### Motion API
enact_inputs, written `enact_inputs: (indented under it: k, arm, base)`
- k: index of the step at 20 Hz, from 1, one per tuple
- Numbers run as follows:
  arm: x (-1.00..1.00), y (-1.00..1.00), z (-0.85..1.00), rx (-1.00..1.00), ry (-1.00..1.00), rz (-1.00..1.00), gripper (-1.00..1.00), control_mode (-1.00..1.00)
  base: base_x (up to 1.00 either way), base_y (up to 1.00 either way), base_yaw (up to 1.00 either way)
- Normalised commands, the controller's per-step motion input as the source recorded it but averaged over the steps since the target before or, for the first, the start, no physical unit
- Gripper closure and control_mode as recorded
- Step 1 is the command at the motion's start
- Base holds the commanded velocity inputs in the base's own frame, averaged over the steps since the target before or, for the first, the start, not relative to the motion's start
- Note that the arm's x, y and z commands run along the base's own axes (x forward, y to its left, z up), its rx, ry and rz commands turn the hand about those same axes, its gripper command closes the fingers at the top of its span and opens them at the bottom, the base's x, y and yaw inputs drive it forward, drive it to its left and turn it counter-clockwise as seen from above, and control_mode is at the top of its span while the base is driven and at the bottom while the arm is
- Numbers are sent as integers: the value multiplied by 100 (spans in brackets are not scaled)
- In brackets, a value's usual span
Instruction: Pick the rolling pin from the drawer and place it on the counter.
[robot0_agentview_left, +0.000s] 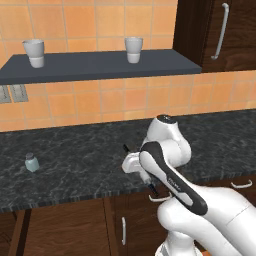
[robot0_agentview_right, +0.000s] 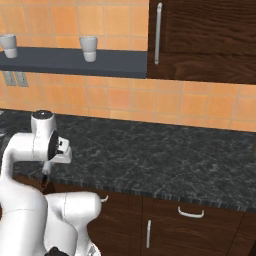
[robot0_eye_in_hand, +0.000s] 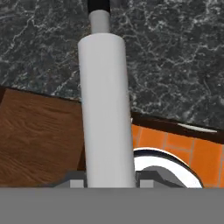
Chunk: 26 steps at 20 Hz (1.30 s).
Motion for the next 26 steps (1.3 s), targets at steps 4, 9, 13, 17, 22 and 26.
enact_inputs:
  k: [4,9,13,17,22,26]
  arm:
    - [100,-93,17,5,6,-11,100,-100]
    - [100,-68,-1,8,9,-1,100,-100]
    - [100,-49,-29,2,2,0,100,-100]
    - [70,-5,-43,-7,-1,0,100,-100]
    - [54,5,-25,-12,0,-2,100,-100]
    - [62,23,-15,-13,6,-5,100,-100]
  base:
    - [0,0,0]
    - [0,0,0]
    - [0,0,0]
    - [0,0,0]
    - [0,0,0]
    - [0,0,0]
